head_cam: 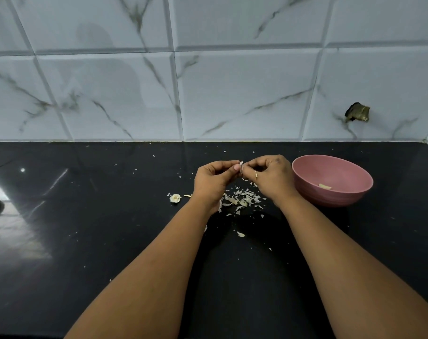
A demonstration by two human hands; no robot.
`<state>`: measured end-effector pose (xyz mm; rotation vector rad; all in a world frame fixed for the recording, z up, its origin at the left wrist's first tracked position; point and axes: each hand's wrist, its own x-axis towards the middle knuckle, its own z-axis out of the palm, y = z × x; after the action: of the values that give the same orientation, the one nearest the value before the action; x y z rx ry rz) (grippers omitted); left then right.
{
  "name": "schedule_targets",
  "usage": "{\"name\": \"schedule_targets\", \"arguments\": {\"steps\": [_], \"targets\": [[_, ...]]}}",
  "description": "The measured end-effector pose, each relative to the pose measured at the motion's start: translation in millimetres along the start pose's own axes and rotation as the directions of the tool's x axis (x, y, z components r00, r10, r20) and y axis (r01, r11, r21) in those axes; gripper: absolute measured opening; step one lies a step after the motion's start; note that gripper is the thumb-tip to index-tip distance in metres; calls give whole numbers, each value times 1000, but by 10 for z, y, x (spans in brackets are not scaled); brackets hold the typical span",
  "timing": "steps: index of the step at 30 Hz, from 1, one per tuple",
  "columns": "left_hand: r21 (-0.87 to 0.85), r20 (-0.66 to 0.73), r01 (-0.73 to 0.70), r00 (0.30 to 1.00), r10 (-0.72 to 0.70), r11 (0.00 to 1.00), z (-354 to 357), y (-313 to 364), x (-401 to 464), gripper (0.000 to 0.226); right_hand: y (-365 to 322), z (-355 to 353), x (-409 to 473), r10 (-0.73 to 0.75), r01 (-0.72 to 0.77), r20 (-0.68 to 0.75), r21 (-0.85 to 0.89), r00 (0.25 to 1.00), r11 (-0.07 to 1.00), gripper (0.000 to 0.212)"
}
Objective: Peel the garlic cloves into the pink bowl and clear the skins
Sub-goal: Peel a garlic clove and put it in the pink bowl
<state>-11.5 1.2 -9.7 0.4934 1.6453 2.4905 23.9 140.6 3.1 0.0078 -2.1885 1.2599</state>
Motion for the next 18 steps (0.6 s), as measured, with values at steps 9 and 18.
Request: {"name": "schedule_targets", "arguments": {"steps": [9,18], "targets": [[-39,0,34,999,-34,999,-10,-4,9,11,45,59,31,71,-73,46,53,996,996,14],[-56,-45,28,999,-31,998,-35,13,32,15,39,36,13,79,-96,112,149,990,984,12]]}}
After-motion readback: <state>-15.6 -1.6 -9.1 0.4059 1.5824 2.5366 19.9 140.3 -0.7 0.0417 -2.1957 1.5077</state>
